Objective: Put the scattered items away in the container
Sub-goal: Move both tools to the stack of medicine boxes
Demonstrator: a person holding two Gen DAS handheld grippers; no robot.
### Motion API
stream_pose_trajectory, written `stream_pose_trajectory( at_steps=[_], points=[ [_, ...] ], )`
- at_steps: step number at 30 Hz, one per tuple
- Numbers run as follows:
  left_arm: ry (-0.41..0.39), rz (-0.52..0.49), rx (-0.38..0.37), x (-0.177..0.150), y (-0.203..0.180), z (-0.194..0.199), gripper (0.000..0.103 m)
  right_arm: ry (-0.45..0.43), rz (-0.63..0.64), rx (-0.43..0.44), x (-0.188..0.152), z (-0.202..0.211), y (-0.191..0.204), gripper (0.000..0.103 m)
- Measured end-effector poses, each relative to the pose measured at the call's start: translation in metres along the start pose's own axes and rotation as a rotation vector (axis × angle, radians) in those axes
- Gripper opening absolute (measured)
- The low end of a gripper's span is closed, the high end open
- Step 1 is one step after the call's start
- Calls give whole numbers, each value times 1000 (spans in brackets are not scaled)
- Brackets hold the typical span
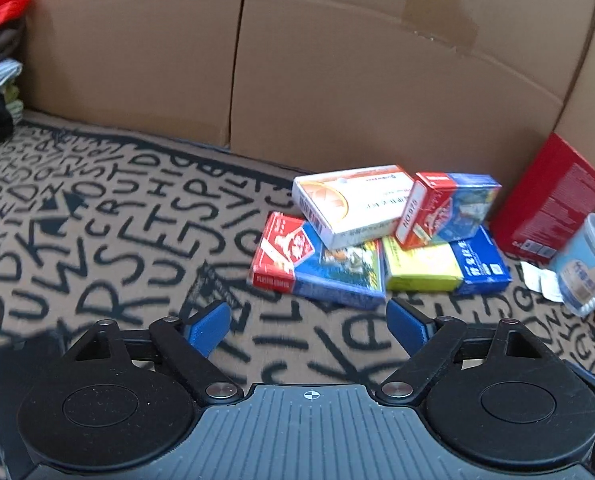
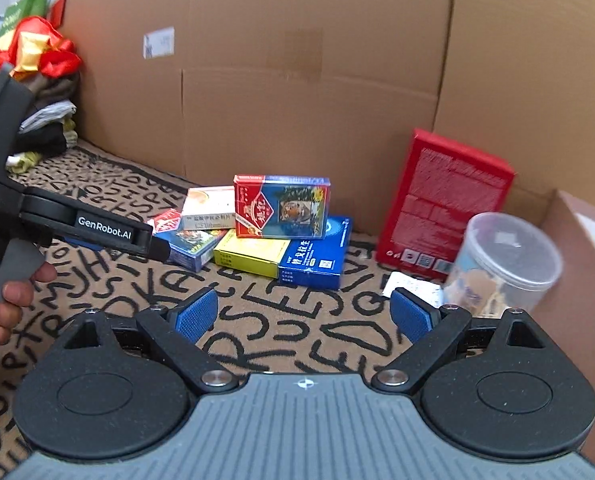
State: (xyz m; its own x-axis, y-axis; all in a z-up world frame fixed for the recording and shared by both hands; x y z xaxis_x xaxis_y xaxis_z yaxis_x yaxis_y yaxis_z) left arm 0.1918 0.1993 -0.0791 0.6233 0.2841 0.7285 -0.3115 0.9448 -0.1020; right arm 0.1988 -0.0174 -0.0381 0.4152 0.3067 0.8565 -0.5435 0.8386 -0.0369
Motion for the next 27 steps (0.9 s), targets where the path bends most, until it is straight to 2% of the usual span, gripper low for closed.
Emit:
stream_pose_trajectory(
  at_steps=[7,9,12,14,17,23,27],
  points=[
    [14,-60,35,11,-8,-32,93,46,-54,-3,6,-42,-12,94],
    [0,-62,35,9,-9,-36,98,55,-56,-4,7,-51,-15,94],
    [-7,-61,35,10,-9,-40,99,68,-44,-22,7,-65,-18,94],
    [-5,-65,21,10,-10,-38,94,73,-27,-41,7,-72,-19,94],
    [-11,-94,-32,9,-12,-31,94,83,-16,-58,6,-80,-22,94],
    [13,-123,-15,8,-18,-46,93,100,-23,-89,5,-92,-24,93],
    [9,-99,-2,11,-13,-47,83,91,-83,-111,4,-89,-35,91]
  ],
)
Point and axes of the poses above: each gripper's, at about its wrist camera, not at the fingertips, and z roughly against the way its jaws point, y to its left, x to its top, the point moved 2 cm from there along -z, roughly the way its jaws point, and after that the axes turned 6 degrees about x, right-handed, at the moved point
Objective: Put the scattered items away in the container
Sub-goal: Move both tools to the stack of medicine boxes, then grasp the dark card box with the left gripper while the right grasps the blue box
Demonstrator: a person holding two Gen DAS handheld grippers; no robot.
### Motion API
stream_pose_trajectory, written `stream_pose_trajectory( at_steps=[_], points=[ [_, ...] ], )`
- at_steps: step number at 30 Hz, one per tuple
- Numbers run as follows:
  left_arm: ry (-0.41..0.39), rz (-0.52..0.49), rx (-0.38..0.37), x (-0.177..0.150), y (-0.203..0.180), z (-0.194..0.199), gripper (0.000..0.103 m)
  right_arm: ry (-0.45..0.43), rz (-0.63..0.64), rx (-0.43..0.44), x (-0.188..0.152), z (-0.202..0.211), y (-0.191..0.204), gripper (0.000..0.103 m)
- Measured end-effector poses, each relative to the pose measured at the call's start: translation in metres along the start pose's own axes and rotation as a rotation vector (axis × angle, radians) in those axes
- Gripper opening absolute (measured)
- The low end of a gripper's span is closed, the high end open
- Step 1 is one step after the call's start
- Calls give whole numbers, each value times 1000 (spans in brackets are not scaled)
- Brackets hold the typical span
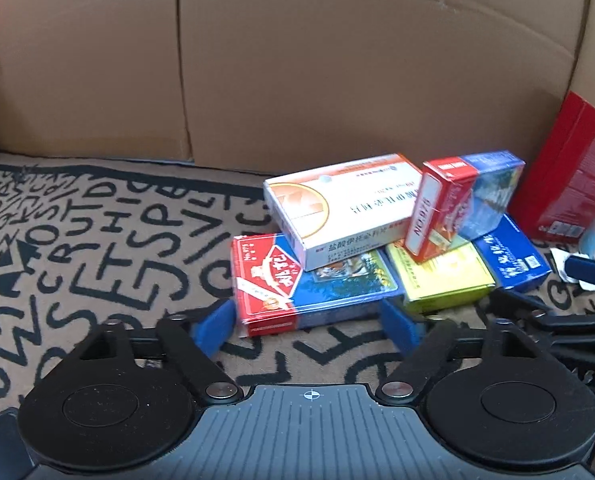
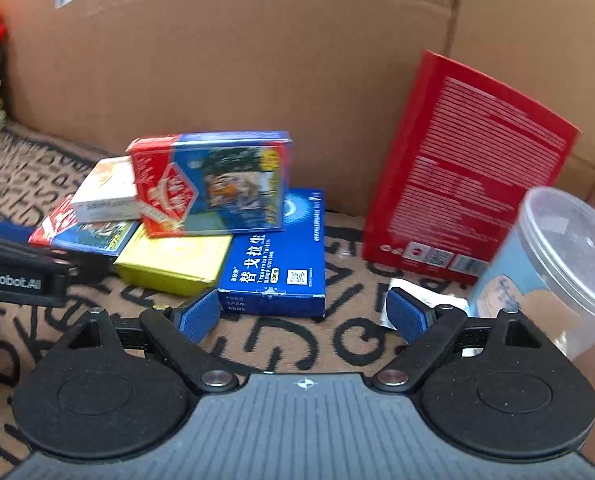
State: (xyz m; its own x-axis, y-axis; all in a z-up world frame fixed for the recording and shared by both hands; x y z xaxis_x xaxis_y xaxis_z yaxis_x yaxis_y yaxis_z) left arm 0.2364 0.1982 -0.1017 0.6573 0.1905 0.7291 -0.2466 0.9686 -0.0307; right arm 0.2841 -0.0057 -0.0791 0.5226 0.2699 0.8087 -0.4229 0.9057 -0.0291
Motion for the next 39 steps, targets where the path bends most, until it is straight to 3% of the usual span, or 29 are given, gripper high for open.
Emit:
stream_pose_trajectory(
  at_steps=[5,7,8,10,18,24,29,32,35,38,39],
  points=[
    [2,64,-12,5,1,-7,92,-7,25,-6,1,-1,3,91],
    [-13,39,3,5,-3,-11,92,17,38,6,0,-4,5,83],
    [-24,12,20,4,-6,-14,90,29,35,20,0,-6,4,72],
    [-44,-46,69,1,-12,-13,85,24,18,19,-1,-4,1,62],
    [-68,-45,94,-3,-6,-5,47,29,7,25,-17,19,-3,62],
    [-71,-5,82,-11,-1,5,33,30,-29,43,-40,52,-8,62],
    [-62,34,40,-21,-1,24,35,33,-37,53,-66,89,-9,62],
    [-53,47,6,-31,-3,37,45,35,-23,59,-76,114,-13,62],
    [-40,51,-18,-39,-7,50,48,30,-38,69,-83,134,-19,62],
    [-24,58,-49,-45,-11,60,57,25,-52,71,-85,128,-12,63],
    [-24,59,-57,-46,-13,63,62,24,-52,66,-85,127,-12,69]
  ],
)
Point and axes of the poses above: each gripper's, at about its wrist camera, not at the fingertips, and z roughly against the way its jaws point, y to its left, x to its top, the point moved 2 cm from there along -z, roughly the way its jaws point, and after that the axes turned 6 degrees about x, right-handed, at the moved point
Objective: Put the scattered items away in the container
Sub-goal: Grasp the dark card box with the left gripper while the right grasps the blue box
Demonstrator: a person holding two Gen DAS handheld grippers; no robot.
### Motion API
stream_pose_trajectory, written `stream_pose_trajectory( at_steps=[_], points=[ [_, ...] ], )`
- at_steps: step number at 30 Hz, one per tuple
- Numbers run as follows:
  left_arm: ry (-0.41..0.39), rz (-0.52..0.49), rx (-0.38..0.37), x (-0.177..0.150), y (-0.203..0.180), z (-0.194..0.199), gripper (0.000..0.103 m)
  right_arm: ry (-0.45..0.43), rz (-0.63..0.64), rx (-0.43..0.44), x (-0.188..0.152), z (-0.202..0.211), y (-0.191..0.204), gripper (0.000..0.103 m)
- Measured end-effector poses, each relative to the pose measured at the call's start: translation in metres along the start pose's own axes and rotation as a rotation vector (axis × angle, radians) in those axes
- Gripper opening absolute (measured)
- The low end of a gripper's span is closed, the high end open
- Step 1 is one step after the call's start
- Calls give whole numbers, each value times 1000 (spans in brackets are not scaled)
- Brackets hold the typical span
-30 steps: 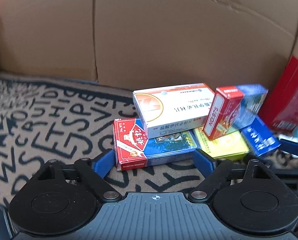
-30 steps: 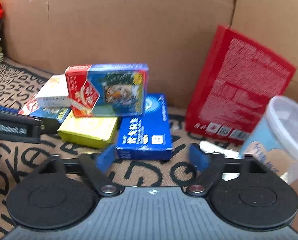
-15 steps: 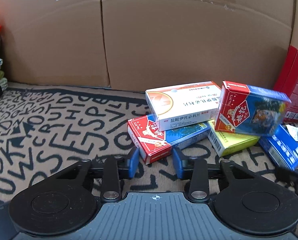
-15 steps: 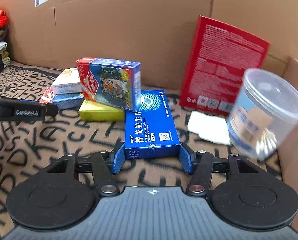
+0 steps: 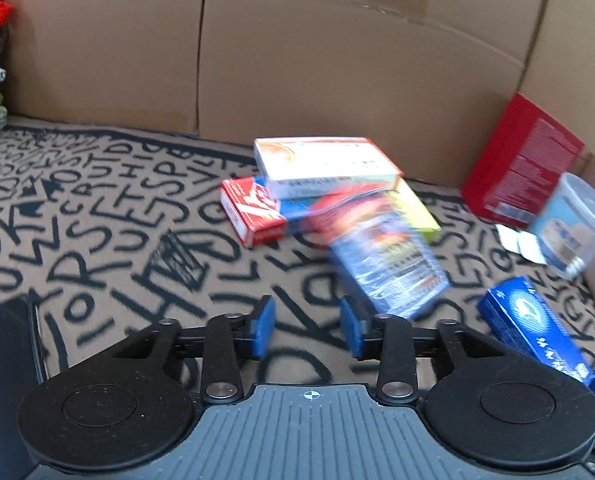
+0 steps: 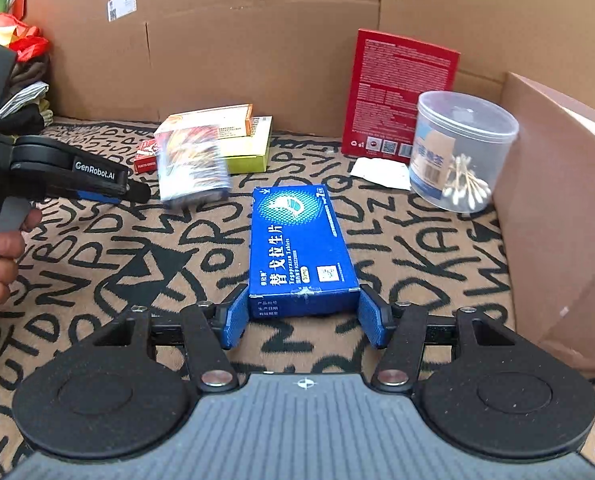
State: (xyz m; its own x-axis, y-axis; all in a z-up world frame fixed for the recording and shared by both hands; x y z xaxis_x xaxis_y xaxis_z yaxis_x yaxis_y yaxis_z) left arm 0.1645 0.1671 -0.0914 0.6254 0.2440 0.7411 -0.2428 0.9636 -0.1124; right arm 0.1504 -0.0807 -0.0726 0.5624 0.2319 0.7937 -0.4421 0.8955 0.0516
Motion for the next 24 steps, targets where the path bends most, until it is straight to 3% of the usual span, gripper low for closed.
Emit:
stream_pose_trajectory(
  at_steps=[3,10,18,22,24],
  points=[
    [-7,5,-18,-1,-4,7,77,-5,3,-13,-1,4,3,71],
    [3,44,-50,15,-14,0,83,-29,21,-27,-2,10,5,81],
    [-5,69,-35,46,-40,-22,97,26,-4,-6,-1,-4,0,89],
    [54,57,4,44,-41,-43,92,30,2,-6,-2,-6,1,90],
    [66,25,18,38,-39,-48,79,31,0,-2,-2,-6,1,91]
  ],
)
Point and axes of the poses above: each gripper's, at about its wrist camera, not at the fingertips, and z roughly against the way its jaws point, y to its left, x to its top, the point moved 2 cm from there along -z, roughly the way its jaws point, and after that the axes turned 6 degrees about x, right-handed, at the moved point
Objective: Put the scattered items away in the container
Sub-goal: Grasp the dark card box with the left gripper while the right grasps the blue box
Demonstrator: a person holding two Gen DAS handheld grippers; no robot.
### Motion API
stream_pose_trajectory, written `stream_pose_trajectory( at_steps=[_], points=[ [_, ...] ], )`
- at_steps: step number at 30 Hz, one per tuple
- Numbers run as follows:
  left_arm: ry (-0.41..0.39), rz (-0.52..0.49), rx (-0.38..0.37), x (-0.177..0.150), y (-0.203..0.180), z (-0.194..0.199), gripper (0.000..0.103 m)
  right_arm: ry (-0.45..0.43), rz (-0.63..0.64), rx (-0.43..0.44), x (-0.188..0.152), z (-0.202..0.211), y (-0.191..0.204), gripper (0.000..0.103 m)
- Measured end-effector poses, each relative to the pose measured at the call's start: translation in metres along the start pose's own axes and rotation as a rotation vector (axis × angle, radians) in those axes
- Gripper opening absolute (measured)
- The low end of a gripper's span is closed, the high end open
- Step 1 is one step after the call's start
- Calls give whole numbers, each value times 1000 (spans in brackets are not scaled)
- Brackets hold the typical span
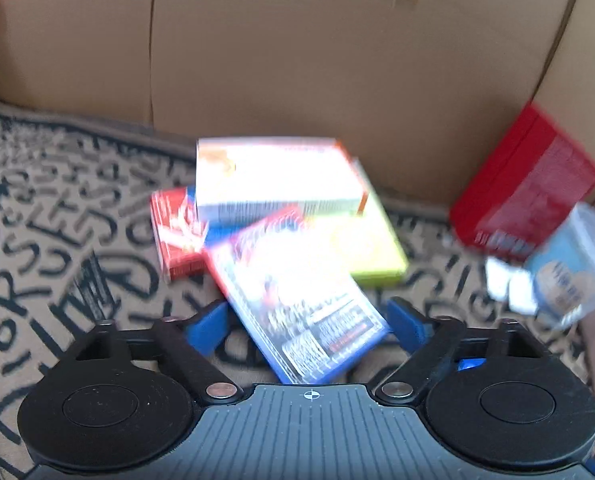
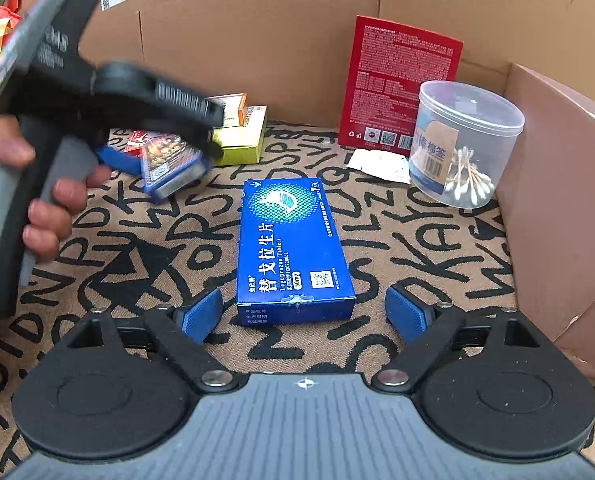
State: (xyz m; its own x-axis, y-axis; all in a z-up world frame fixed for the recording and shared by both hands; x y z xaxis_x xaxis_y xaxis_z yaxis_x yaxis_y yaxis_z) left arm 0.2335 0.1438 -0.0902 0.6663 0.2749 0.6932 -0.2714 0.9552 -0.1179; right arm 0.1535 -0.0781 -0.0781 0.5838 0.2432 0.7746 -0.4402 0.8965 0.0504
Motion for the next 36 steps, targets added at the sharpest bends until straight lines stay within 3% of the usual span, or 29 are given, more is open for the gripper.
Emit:
stream_pose_trajectory(
  at_steps=[3,10,13,15,22,28,31,33,36],
  points=[
    [-11,-48,9,-7,1,7,72,4,5,4,0,-1,1,93],
    [-16,-122,16,-35,15,38,71,1,0,2,-1,0,-1,93],
    [-8,-163,7,-50,25,56,77,3,3,-1,-1,0,0,94],
    [-18,-143,36,-54,30,63,87,4,5,-3,-1,-1,0,94],
    [6,-66,56,-46,31,58,92,5,0,-3,-1,-1,-1,95],
    [-14,-148,104,-54,14,43,92,10,-6,-7,4,-7,-2,97],
    [-35,-209,99,-61,9,48,71,-3,-4,-11,4,-5,-1,86],
    [-34,-224,77,-63,8,52,67,-22,-2,0,3,-1,0,68],
    [-33,-248,66,-71,4,58,67,-29,14,7,-1,6,5,64]
  ],
)
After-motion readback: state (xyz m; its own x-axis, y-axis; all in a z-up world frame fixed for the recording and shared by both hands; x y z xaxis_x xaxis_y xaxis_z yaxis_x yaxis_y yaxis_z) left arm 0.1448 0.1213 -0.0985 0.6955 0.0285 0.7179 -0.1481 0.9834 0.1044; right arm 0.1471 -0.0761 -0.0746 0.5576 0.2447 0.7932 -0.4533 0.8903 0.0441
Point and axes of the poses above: each gripper's, at about its wrist camera, not at the fingertips, and z roughly against the way its jaws point, y to its left, x to its top, the point moved 2 cm from there along -z, roughly the way its jaws point, and after that the axes turned 6 degrees about x, right-handed, at the moved point
